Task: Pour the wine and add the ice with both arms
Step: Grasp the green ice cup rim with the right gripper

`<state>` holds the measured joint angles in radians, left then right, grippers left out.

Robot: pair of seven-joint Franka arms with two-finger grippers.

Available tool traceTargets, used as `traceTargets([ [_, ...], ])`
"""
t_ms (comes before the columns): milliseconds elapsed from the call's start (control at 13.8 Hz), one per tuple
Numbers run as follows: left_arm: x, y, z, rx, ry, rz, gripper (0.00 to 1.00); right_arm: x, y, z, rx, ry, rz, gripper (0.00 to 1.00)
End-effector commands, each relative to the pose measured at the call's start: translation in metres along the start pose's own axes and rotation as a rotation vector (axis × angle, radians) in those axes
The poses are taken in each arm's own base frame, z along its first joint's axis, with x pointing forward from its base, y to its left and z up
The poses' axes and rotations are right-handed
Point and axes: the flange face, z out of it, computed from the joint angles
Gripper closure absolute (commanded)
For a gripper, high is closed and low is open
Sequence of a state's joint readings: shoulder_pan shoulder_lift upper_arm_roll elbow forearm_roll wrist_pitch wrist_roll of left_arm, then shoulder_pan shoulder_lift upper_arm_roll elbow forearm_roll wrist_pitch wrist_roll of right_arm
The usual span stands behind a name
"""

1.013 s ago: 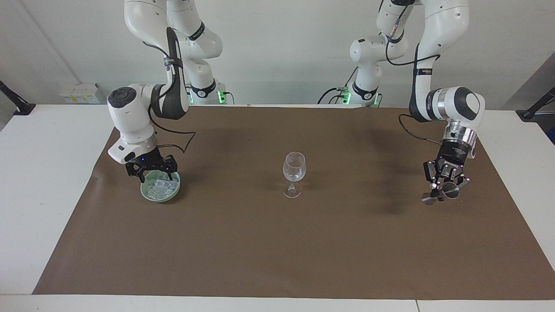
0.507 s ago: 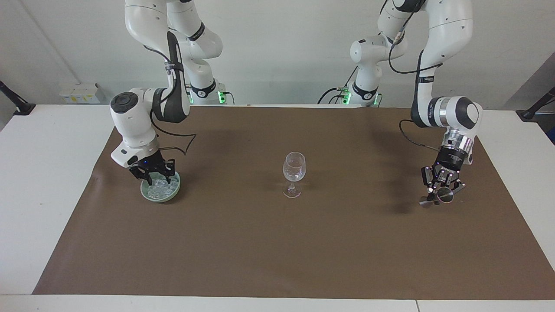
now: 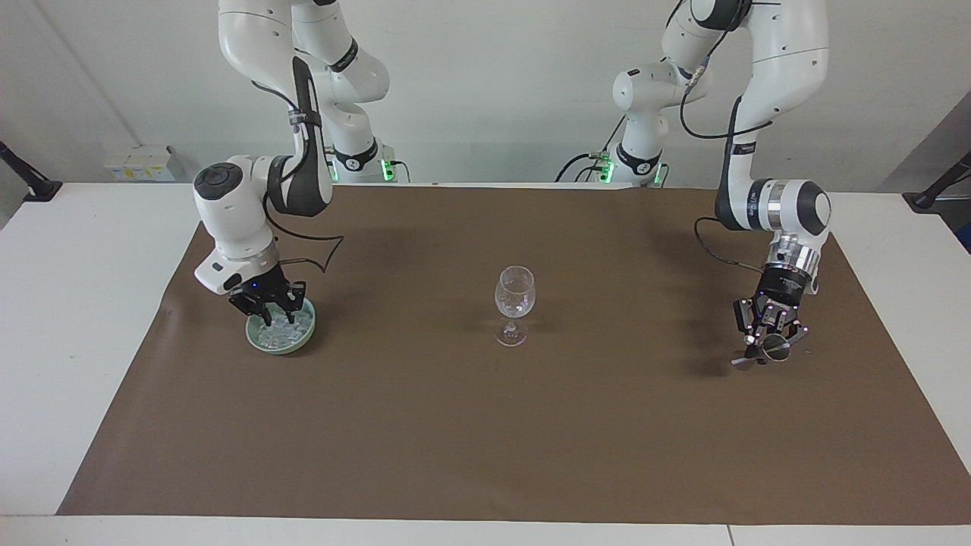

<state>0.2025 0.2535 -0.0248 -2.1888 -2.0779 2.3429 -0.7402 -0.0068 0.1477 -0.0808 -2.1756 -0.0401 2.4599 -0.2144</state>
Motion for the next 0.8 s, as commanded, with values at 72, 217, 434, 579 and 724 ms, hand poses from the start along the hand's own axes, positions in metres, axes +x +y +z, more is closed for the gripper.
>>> traceTargets([
  [72, 0.012, -0.003, 0.003, -0.027, -0.043, -0.033, 1.0, -0.003, 0.005, 0.003, 0.011, 0.012, -0.008, 0.76],
  [217, 0.017, -0.002, 0.007, -0.043, -0.047, -0.039, 1.0, -0.001, 0.005, 0.0, 0.01, 0.012, -0.01, 0.88],
  [434, 0.02, -0.008, 0.013, -0.039, -0.043, -0.04, 1.0, 0.006, 0.006, -0.013, 0.01, 0.013, -0.012, 1.0],
  [579, 0.026, -0.011, 0.018, -0.036, -0.035, -0.049, 1.0, 0.017, 0.007, -0.035, 0.016, -0.006, -0.006, 1.0],
  [724, 0.028, -0.013, 0.021, -0.032, -0.03, -0.051, 1.0, 0.025, 0.008, -0.06, 0.017, -0.008, 0.03, 1.0],
])
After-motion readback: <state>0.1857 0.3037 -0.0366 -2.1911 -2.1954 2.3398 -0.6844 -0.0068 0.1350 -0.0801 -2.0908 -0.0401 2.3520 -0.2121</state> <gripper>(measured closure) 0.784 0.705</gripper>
